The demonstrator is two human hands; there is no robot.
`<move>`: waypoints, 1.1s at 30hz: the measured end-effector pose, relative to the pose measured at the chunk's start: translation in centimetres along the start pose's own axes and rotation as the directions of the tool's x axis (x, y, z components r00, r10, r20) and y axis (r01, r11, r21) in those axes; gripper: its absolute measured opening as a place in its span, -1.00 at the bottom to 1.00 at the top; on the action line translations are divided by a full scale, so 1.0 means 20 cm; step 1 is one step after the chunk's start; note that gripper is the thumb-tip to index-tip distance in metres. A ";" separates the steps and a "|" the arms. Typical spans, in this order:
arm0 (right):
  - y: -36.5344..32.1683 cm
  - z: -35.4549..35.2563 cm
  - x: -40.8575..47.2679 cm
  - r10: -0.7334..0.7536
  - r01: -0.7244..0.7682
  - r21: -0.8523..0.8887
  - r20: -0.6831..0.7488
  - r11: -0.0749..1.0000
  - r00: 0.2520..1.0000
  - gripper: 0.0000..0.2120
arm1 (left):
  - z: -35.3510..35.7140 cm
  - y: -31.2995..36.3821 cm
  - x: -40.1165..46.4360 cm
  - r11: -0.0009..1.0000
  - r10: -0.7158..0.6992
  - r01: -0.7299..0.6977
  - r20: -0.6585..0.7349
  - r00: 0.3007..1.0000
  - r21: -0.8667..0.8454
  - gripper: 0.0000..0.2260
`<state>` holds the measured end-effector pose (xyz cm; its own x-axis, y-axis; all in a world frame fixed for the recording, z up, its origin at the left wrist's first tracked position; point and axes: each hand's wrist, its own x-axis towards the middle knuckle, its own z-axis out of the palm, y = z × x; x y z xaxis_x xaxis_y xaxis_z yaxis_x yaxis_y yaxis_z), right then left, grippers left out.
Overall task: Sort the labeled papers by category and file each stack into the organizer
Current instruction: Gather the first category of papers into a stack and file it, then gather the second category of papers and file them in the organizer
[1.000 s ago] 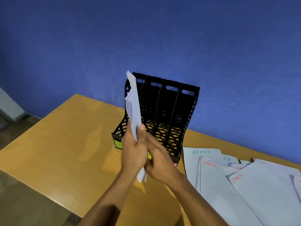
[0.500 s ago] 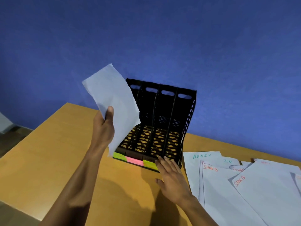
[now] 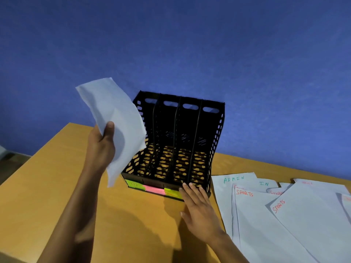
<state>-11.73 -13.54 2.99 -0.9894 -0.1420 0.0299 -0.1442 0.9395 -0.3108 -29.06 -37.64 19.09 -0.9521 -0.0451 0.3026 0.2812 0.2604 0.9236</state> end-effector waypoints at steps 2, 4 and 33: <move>0.00 0.00 0.00 0.003 -0.003 0.011 0.003 1.000 1.000 -0.38 | 0.05 -0.02 0.00 1.000 0.006 -0.006 0.023 1.000 -0.022 -0.65; 0.00 0.00 0.00 0.005 -0.005 0.022 0.000 1.000 1.000 -0.38 | 0.09 -0.06 0.02 0.999 0.010 -0.008 0.042 0.999 -0.043 -0.63; 0.00 0.01 -0.03 -0.028 0.028 -0.002 0.016 1.000 0.999 -0.38 | 0.46 -0.50 -0.31 0.987 -0.148 0.157 -0.159 0.976 0.043 -0.49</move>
<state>-11.06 -13.40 2.83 -0.9846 -0.1734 0.0230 -0.1719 0.9357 -0.3081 -27.04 -31.04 5.79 -0.9518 -0.2361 0.1959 0.1231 0.2909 0.9488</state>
